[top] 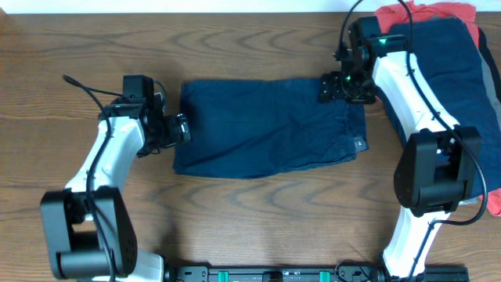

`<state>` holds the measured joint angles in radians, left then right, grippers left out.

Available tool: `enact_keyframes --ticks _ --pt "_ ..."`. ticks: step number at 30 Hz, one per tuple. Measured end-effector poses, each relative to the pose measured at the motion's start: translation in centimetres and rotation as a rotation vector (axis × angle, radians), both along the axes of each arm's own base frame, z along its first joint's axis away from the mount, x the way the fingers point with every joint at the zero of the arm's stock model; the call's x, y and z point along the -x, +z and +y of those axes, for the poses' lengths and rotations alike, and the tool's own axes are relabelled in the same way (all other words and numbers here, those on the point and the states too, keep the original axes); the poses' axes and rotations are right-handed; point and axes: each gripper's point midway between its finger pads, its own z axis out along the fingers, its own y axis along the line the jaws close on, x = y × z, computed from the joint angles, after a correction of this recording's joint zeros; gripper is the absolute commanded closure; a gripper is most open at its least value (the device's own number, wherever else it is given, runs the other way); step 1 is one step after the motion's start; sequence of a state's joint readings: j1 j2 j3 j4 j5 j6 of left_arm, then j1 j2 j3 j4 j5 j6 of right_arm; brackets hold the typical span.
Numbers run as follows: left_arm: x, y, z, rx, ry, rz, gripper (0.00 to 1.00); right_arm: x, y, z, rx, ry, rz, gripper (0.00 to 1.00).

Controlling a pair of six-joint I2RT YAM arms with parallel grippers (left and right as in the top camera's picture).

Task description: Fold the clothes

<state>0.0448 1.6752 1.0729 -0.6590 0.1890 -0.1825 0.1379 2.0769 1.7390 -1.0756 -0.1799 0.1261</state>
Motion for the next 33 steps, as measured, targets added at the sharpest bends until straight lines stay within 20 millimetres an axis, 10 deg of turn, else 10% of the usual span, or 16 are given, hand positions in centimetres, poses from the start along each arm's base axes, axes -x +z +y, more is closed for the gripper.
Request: enact_keyframes --ticks 8,13,18,33 --pt "-1.0 -1.3 -0.3 0.017 -0.023 -0.012 0.09 2.1 -2.9 -0.5 0.007 0.004 0.071 0.34" --pt "-2.6 -0.8 -1.2 0.059 -0.058 -0.085 0.45 2.0 -2.9 -0.9 0.003 -0.004 0.067 0.62" --pt "-3.8 -0.3 -1.5 0.076 -0.078 -0.141 0.94 1.8 -3.0 -2.2 0.003 -0.039 0.073 0.64" --pt "-4.6 -4.1 -3.1 0.157 -0.159 -0.116 0.94 2.2 -2.7 -3.0 -0.072 -0.045 0.093 0.62"
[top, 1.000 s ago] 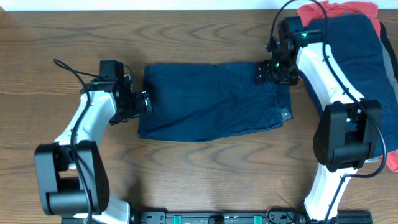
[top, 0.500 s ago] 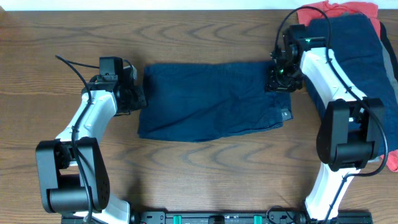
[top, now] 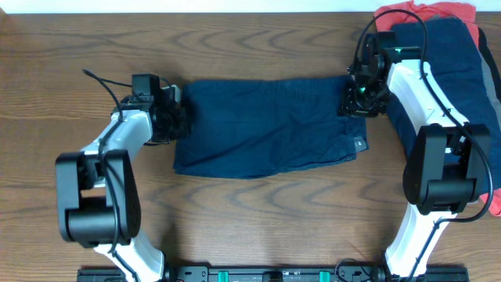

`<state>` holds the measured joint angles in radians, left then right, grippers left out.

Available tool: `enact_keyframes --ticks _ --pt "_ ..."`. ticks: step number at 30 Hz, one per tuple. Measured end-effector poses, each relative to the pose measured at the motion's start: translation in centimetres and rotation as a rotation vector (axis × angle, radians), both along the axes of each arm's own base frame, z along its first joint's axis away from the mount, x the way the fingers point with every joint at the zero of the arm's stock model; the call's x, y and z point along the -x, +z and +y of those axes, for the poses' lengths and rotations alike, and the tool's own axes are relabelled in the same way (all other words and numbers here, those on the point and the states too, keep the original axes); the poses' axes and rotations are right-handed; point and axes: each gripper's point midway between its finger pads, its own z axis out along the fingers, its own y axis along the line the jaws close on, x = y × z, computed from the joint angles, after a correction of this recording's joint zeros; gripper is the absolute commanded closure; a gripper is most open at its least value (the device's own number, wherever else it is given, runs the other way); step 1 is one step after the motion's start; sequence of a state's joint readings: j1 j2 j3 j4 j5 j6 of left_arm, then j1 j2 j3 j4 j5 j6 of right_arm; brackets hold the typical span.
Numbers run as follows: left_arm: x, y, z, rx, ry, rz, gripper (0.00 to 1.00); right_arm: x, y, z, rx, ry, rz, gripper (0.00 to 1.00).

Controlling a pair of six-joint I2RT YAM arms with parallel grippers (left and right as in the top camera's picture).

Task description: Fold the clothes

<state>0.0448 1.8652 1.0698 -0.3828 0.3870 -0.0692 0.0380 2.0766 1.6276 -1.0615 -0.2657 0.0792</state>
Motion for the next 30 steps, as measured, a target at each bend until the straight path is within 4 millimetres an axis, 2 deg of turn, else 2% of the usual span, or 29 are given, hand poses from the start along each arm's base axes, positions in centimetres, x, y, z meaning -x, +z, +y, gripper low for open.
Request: enact_keyframes --ticks 6,9,18,21,27,30 --pt "0.1 -0.3 -0.7 0.025 -0.055 -0.008 0.94 -0.3 0.8 -0.5 -0.133 0.011 -0.021 0.57" --pt "0.1 -0.2 -0.8 0.028 -0.075 -0.015 0.94 -0.2 1.1 -1.5 -0.182 -0.007 -0.023 0.56" --pt "-0.3 -1.0 -1.3 0.065 -0.087 -0.015 0.94 0.2 1.0 -2.5 -0.167 0.009 -0.016 0.48" --pt "-0.6 -0.9 -1.5 0.082 -0.087 -0.025 0.94 0.1 0.7 -3.3 -0.118 0.004 -0.017 0.41" --pt "-0.7 -0.9 -1.5 0.087 -0.086 -0.025 0.94 -0.6 -0.5 -5.1 -0.012 -0.014 -0.044 0.19" --pt "-0.7 -0.9 -1.5 0.087 -0.086 -0.025 0.94 -0.2 -2.0 -5.5 0.005 -0.02 -0.047 0.18"
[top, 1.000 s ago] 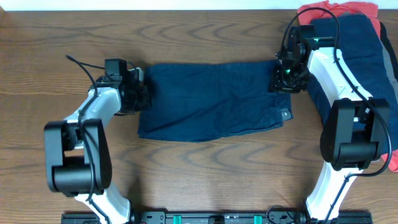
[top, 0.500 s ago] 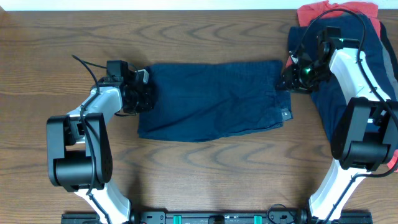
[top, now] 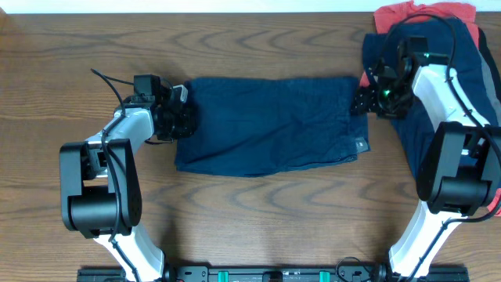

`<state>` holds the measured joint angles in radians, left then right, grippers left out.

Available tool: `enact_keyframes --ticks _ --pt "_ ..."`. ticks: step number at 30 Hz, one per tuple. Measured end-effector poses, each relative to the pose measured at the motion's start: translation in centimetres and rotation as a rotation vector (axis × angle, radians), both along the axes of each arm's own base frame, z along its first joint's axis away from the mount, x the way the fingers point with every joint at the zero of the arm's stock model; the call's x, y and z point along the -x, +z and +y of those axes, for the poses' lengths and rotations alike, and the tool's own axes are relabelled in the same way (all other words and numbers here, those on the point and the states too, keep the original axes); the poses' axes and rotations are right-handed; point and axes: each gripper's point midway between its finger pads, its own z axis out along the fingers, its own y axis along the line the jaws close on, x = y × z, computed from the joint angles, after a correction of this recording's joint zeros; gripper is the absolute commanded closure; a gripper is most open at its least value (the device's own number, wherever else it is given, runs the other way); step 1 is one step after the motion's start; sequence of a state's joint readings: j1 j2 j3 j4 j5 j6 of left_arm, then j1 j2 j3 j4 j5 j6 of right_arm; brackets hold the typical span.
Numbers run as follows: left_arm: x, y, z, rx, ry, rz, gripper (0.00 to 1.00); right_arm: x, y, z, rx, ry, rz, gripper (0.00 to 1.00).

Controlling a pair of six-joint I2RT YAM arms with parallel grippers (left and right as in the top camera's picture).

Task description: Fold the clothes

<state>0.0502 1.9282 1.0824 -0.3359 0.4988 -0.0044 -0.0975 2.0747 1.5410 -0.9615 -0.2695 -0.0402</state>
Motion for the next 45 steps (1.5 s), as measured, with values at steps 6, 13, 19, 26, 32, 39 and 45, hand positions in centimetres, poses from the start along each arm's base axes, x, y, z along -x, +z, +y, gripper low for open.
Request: enact_keyframes --ticks 6,13,19,26,32,39,45 --pt "0.0 0.0 0.0 0.002 0.003 0.002 0.94 1.1 -2.2 0.6 -0.064 -0.01 -0.018 0.17" --pt "0.0 0.0 0.0 0.005 0.006 0.003 0.94 0.9 -1.9 3.2 -0.227 0.003 -0.089 0.17" --pt "0.0 0.0 0.0 0.005 0.006 0.003 0.94 0.9 -1.7 5.3 -0.37 -0.005 -0.137 0.28" --pt "0.0 0.0 0.0 0.007 0.011 0.006 0.94 3.0 -3.3 5.8 -0.402 -0.073 -0.054 0.94" --pt "0.0 0.0 0.0 0.008 0.016 0.008 0.94 3.1 -3.4 5.0 -0.4 -0.13 -0.029 0.99" --pt "0.2 0.0 -0.8 0.044 0.026 0.027 0.94 3.3 -1.0 2.9 -0.352 -0.184 -0.013 0.99" --pt "0.7 0.0 -3.1 0.115 -0.012 0.051 0.94 1.5 6.2 2.5 -0.3 -0.144 -0.137 0.99"
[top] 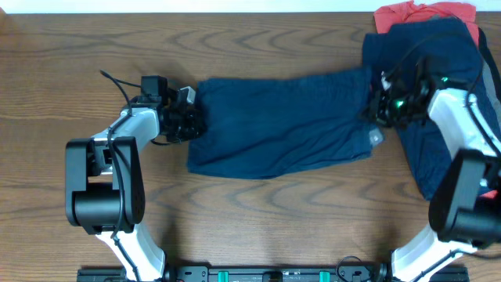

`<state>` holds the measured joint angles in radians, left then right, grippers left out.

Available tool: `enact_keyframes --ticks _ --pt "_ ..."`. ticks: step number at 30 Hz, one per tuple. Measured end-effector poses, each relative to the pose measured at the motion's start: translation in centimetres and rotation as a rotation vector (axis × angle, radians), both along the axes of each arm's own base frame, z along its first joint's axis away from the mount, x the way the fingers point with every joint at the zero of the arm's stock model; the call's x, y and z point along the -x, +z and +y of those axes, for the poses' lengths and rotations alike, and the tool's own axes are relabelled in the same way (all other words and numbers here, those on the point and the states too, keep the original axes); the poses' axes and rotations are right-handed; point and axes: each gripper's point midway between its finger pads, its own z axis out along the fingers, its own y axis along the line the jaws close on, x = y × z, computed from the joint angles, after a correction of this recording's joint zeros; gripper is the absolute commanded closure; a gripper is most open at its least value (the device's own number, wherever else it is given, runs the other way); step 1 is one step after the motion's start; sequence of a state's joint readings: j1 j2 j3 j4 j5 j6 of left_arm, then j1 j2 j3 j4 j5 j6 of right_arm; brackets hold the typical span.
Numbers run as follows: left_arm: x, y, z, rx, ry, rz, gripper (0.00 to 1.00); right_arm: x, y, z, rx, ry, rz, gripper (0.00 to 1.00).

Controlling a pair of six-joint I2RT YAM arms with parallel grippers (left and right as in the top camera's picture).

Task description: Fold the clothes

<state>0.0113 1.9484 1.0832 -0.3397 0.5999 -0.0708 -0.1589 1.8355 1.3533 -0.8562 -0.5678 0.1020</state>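
A navy garment (282, 125) lies spread flat across the middle of the table, its top edge pulled taut between the arms. My left gripper (192, 122) sits at the garment's upper left corner and looks shut on the cloth there. At the upper right corner, my right gripper (374, 110) is pressed into the fabric and also looks shut on it. The fingertips of both are partly hidden by cloth and by the wrists.
A pile of other clothes lies at the back right: a dark blue piece (438, 47) over a red one (411, 11). The right arm reaches across this pile. Bare wooden table (258, 227) shows in front of the garment and to the left.
Both grippers have moved to the right, and the navy garment has shifted right with them. Its right end now reaches the pile and its top edge is stretched tighter.
The left gripper was beside the garment's lower left edge and the right gripper at its top right corner. Both then sat at the garment's upper corners. Since then the garment has slid rightwards between them, ending against the pile.
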Motion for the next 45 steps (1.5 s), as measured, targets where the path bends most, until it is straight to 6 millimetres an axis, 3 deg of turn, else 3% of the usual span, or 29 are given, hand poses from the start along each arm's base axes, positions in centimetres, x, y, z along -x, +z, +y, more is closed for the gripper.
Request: enact_keyframes --ticks 4,6,9,11,12,16,24,28,34,40,45 --pt "0.3 0.0 -1.2 0.007 -0.026 0.004 0.94 -1.2 4.5 2.3 0.055 0.063 -0.123 0.99" --pt "0.4 0.0 -1.7 0.008 -0.041 0.003 0.94 -1.7 6.2 4.9 0.074 0.114 -0.177 0.99" --pt "0.6 0.0 -2.4 0.007 -0.059 0.001 0.94 -2.3 7.2 8.8 0.097 0.159 -0.232 0.99" --pt "0.7 0.0 -2.8 0.007 -0.07 0.0 0.94 -2.3 7.3 12.1 0.123 0.178 -0.256 0.99" --pt "0.7 0.0 -2.8 0.006 -0.071 0.0 0.94 -2.3 7.3 12.6 0.129 0.177 -0.26 0.99" --pt "0.7 0.0 -2.9 0.007 -0.071 0.0 0.94 -2.7 6.8 17.7 0.129 0.184 -0.299 0.99" --pt "0.7 0.0 -2.9 0.007 -0.071 0.0 0.94 -1.8 3.3 25.5 0.087 0.233 -0.29 0.99" --pt "0.7 0.0 -2.9 0.007 -0.071 0.0 0.94 -1.8 4.1 27.9 0.049 0.234 -0.338 0.99" --pt "0.7 0.0 -2.9 0.007 -0.071 0.0 0.94 -2.3 4.5 29.3 0.013 0.21 -0.365 0.99" --pt "0.7 0.0 -2.9 0.007 -0.071 0.0 0.94 -2.3 2.5 31.5 -0.01 0.227 -0.359 0.99" --pt "0.7 0.0 -2.8 0.007 -0.07 0.002 0.94 -0.5 0.1 33.7 -0.006 0.279 -0.32 0.99"
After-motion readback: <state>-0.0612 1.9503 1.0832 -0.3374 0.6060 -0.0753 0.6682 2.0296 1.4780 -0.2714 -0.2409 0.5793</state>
